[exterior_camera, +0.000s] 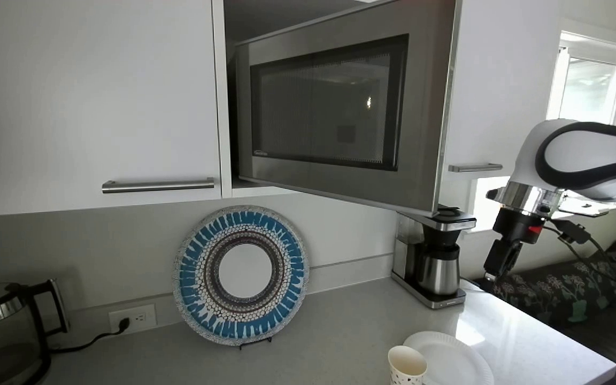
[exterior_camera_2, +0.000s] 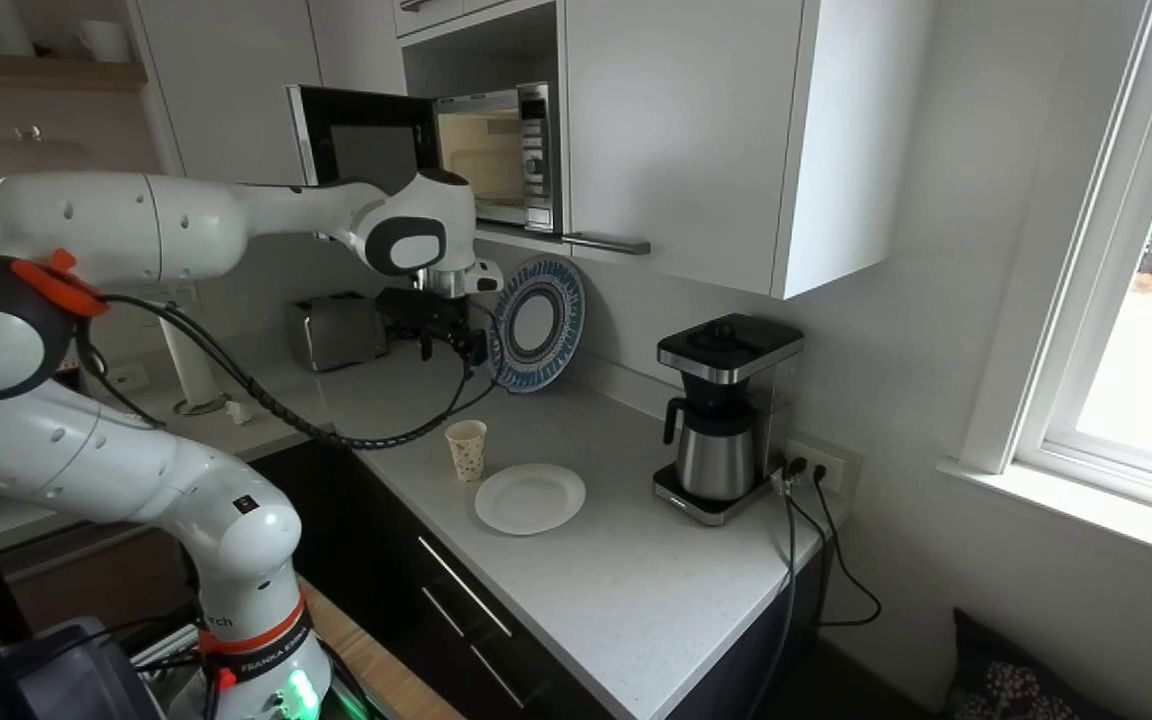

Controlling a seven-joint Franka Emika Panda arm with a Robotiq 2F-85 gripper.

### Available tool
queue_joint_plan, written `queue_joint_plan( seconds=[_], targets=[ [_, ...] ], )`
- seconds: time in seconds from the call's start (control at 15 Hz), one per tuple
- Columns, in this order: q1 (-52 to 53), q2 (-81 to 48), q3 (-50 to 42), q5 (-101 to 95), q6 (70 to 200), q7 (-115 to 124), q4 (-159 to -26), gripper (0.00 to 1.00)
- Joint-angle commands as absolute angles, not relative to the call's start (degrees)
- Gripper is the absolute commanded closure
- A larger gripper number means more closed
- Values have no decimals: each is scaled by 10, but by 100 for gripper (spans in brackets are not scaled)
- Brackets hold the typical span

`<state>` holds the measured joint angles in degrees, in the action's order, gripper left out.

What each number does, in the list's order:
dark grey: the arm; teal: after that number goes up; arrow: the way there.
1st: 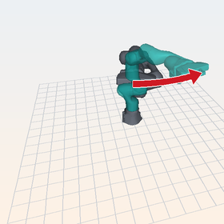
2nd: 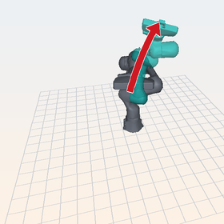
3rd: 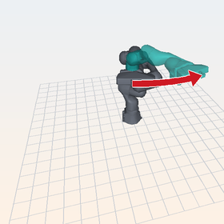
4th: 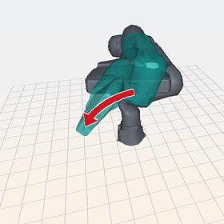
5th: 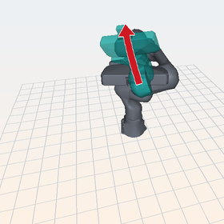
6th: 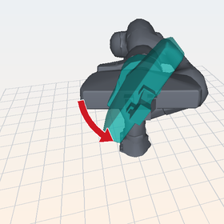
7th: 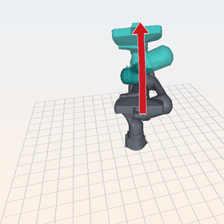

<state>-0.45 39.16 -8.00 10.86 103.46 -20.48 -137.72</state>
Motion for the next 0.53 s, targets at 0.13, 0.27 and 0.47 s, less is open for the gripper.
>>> queue_joint_plan(
  seconds=[0.13,0.27,0.47],
  targets=[
    [19,393,-70,171,1162,-176,-1476,0],
    [35,377,-62,191,1218,-183,-1496,0],
    [60,348,-52,202,1306,-192,-1515,0]
  ],
)
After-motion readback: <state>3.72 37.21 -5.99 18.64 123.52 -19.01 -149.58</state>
